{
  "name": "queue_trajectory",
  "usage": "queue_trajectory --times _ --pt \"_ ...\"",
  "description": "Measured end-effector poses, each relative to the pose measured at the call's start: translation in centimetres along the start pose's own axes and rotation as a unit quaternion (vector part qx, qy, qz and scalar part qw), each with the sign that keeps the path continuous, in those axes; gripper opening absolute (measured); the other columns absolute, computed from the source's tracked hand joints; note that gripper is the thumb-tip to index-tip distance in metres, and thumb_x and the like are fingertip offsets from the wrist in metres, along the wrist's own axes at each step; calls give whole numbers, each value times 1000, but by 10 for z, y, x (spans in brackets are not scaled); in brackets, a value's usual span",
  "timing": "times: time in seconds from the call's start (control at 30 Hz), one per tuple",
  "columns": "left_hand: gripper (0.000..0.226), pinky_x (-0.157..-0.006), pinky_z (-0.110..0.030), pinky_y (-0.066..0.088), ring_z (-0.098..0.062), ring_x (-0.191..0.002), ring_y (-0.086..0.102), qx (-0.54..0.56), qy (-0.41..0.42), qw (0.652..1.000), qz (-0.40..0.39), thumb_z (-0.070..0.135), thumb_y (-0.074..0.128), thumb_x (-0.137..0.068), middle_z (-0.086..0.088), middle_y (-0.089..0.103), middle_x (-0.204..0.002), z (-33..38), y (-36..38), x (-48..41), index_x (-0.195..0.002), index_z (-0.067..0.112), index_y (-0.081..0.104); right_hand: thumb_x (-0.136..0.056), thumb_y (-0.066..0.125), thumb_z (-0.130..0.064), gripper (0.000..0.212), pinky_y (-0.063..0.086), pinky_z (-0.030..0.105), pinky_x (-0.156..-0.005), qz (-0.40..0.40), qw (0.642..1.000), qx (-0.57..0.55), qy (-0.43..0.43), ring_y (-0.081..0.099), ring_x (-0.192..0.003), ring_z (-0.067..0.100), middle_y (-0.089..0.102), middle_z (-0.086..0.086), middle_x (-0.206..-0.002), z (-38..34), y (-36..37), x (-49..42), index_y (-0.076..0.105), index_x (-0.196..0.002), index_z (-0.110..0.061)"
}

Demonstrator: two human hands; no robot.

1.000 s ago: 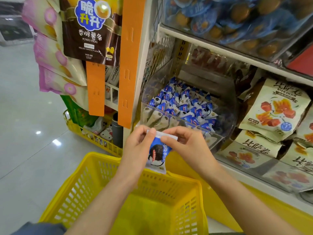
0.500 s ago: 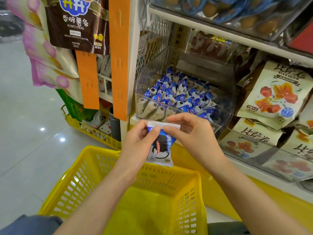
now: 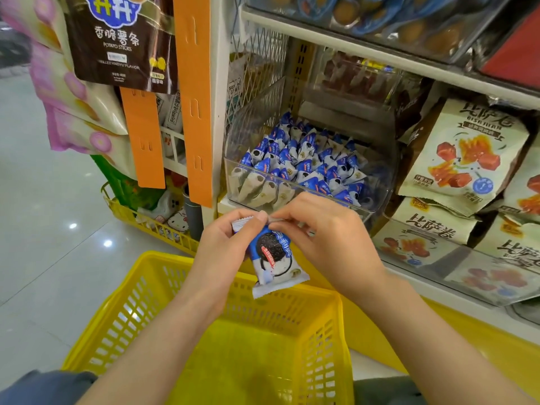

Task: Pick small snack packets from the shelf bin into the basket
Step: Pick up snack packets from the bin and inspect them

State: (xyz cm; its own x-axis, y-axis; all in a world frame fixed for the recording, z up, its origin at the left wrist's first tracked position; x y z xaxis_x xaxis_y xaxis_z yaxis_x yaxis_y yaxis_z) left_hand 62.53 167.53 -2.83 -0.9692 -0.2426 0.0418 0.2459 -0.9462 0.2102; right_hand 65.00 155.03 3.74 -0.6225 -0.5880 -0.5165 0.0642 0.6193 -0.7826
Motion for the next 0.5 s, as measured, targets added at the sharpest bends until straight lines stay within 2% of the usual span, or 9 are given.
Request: queue_trajectory --times 0.07,0.13,0.23,0.3,0.37,0.43,0.5 --pt "16 -63 -26 51 -11 -72 66 17 -13 1000 -7 32 61 -80 0 69 -75 0 1 0 -80 19 69 -85 66 -18 9 52 30 -66 7 998 -43 54 60 -74 9 66 -2 -81 3 2 0 70 -88 -11" --pt "31 -60 -21 51 -9 -76 68 38 -28 999 -19 40 64 -69 3 72 -82 1 3 0 -92 19 67 -86 65 -16 5 54 28 -66 23 975 -140 170 63 -73 11 67 0 -79 13 5 -1 68 -85 -11" --pt "47 -62 -18 52 -7 -81 69 15 -37 999 -20 39 70 -63 4 73 -92 -1 4 1 -105 20 61 -89 59 -13 7 56 20 -55 69 905 -276 316 69 -69 16 68 11 -81 29 3 -2 60 -83 -12" --pt "38 -64 -21 54 -12 -83 70 20 -30 999 3 25 71 -72 0 73 -97 -1 3 1 -108 16 61 -92 55 -12 8 53 16 -52 78 859 -338 377 69 -63 10 68 13 -87 37 2 -2 57 -84 -10" --pt "27 -64 -21 55 -12 -81 70 26 -17 998 52 16 67 -80 -1 73 -96 1 -3 0 -106 15 63 -92 54 -9 2 55 17 -54 24 828 -383 410 69 -64 9 69 14 -92 40 5 -1 54 -91 -10" --pt "18 -62 -18 54 -9 -76 69 17 -2 995 98 17 64 -84 1 72 -94 3 -11 -2 -102 19 64 -89 56 -4 20 57 20 -62 -84 820 -388 412 69 -75 11 70 10 -95 39 11 1 50 -107 -11" --pt "13 -59 -15 52 -4 -72 67 -20 29 993 116 19 60 -87 3 71 -92 8 -15 -3 -98 23 64 -85 62 -7 41 56 20 -71 -163 833 -361 386 67 -88 12 69 6 -100 35 16 3 45 -122 -13"
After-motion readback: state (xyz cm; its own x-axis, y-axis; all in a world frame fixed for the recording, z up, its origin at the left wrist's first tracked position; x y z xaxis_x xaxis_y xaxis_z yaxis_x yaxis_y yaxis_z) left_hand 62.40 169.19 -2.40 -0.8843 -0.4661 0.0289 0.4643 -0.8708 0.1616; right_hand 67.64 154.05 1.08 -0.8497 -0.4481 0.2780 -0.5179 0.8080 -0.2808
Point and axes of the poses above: each hand's wrist, its own x-axis away from the middle knuckle, its own y-axis out of the palm, z = x × y, the point moved 4 cm from there along -x, towards the middle knuckle
